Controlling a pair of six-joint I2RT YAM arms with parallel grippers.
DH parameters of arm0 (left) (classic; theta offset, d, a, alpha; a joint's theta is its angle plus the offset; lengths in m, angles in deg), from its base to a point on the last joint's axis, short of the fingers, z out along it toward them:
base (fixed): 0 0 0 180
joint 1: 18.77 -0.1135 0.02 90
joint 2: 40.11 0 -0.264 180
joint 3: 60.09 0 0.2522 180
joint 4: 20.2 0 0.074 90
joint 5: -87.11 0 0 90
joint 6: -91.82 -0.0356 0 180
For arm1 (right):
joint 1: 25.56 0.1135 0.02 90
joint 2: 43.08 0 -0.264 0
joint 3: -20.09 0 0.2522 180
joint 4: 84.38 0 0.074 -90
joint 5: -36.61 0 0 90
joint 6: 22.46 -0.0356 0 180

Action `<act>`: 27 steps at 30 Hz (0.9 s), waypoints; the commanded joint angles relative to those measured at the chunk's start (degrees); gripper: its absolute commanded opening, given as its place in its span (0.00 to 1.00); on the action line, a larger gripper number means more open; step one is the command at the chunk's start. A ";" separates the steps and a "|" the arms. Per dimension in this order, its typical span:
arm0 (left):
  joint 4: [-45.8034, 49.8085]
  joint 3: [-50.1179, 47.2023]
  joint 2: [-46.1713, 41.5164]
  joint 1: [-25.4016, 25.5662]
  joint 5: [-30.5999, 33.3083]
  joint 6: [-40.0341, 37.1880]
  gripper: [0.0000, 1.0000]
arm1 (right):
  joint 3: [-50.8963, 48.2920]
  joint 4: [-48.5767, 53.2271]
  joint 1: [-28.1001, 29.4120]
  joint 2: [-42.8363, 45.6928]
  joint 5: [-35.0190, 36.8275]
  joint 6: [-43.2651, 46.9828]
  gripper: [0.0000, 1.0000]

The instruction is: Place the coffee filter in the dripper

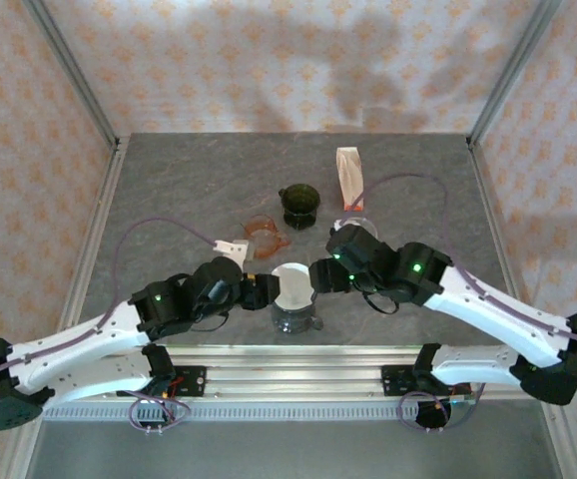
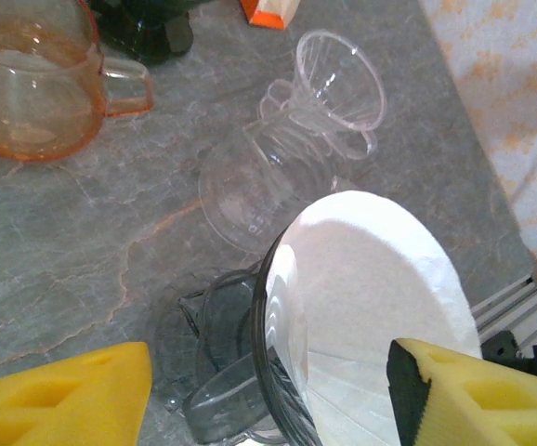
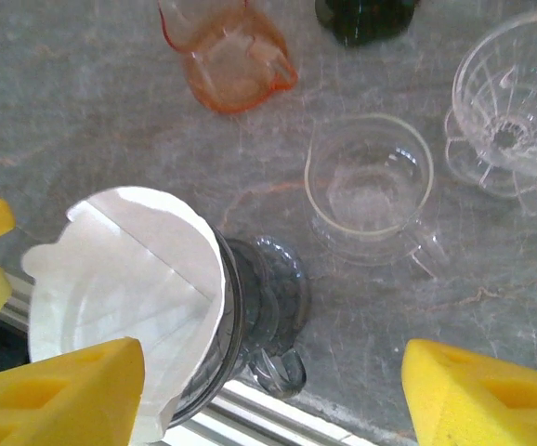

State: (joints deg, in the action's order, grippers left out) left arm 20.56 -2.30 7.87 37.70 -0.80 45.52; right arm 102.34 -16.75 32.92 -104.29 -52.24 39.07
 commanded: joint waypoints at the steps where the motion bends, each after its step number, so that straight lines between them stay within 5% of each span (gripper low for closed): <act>1: 3.89 1.97 -3.60 -0.36 5.64 0.15 0.74 | -3.00 -1.96 0.28 3.52 5.98 0.53 0.74; 10: 6.76 -4.87 -16.38 -0.34 17.40 5.52 0.99 | -18.04 -8.40 0.24 14.25 9.12 0.02 0.75; 19: 9.98 -9.73 -25.14 -0.47 20.29 10.40 1.00 | -33.04 -19.99 0.32 18.40 -6.12 3.15 0.73; 27: 13.31 -8.12 -24.78 -0.48 20.25 9.92 0.99 | -42.14 -27.94 0.33 20.65 -11.87 2.92 0.62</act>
State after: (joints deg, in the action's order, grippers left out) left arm 30.92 -11.96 -16.74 37.70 17.12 54.53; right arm 62.06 -38.61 32.90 -84.35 -60.83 41.65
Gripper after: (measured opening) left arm 0.990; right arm 0.633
